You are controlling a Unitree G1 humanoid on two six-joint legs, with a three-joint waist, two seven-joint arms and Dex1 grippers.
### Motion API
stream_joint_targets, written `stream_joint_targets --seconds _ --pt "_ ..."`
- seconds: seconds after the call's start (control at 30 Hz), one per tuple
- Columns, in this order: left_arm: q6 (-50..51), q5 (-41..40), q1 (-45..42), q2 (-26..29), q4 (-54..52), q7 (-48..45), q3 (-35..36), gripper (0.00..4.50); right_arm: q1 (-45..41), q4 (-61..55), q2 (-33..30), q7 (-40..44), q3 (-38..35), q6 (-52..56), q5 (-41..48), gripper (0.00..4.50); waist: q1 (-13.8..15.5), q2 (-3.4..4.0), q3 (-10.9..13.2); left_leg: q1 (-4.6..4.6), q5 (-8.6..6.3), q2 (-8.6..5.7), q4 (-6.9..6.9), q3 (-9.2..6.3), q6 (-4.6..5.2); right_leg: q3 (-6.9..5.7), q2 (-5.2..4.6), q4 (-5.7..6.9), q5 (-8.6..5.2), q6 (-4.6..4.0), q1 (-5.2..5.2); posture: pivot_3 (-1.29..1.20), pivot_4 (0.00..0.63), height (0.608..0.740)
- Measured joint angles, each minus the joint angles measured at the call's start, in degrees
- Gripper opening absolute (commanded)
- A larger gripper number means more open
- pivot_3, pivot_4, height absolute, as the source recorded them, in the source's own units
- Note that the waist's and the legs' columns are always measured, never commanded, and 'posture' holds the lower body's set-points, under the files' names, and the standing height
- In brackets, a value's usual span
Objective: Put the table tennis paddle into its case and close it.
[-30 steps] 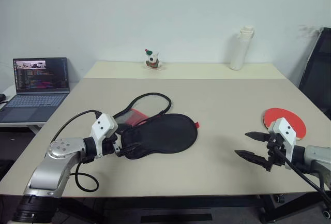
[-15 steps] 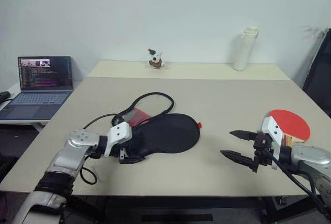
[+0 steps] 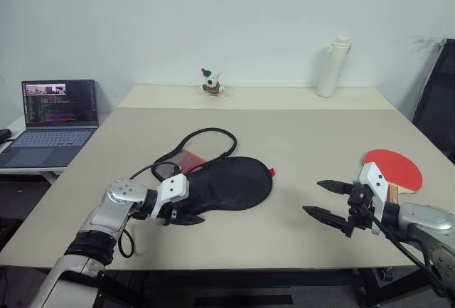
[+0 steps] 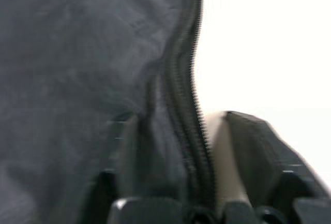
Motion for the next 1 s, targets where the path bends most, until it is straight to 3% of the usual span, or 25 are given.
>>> stream_joint_targets --seconds 0.17,0.37,0.67,0.8,1.0 --pt "5.88 -1.35 3.09 0.47 -5.93 1.23 1.09 0.08 0.04 -0.02 0.09 -0.82 0.00 -0.08 -0.02 4.50 -0.01 0.00 0.00 -0.02 0.00 0.01 0.00 -0.02 0.00 0.00 0.00 -0.02 0.00 0.00 0.00 0.00 0.150 0.740" --pt "17.44 -2.37 7.23 -3.13 -14.53 9.31 3.76 0.03 0.10 0.01 0.10 -1.26 -0.13 -0.17 0.01 4.50 0.43 0.01 0.00 -0.06 0.00 -0.05 0.05 -0.11 0.00 -0.05 -0.07 -0.06 0.00 0.03 0.04 0.00 0.150 0.740" --pt "30.11 -2.67 3.44 -17.73 -17.26 23.94 2.95 0.03 -0.02 0.12 -0.52 -1.59 -0.89 -0.11 0.08 4.50 1.24 -0.01 0.00 -0.07 0.00 -0.31 0.15 -0.21 0.00 -0.09 -0.23 -0.10 0.05 0.13 0.18 0.00 0.150 0.740" --pt "30.70 -1.16 -4.82 -26.88 -9.50 29.61 0.58 0.03 -0.39 0.19 -2.03 -1.02 -1.93 0.13 0.23 4.50 1.46 -0.04 0.01 -0.12 0.01 -0.64 0.19 -0.26 0.01 -0.10 -0.31 -0.16 0.06 0.24 0.21 0.00 0.150 0.740" --pt "27.95 1.36 -13.50 -34.83 4.16 35.30 -0.77 0.03 -0.02 0.24 -3.00 -0.59 -2.99 0.17 0.55 4.50 0.94 -0.06 0.02 -0.12 0.00 -0.65 0.08 -0.26 0.02 -0.09 -0.27 -0.20 0.05 0.27 0.17 0.00 0.150 0.740"
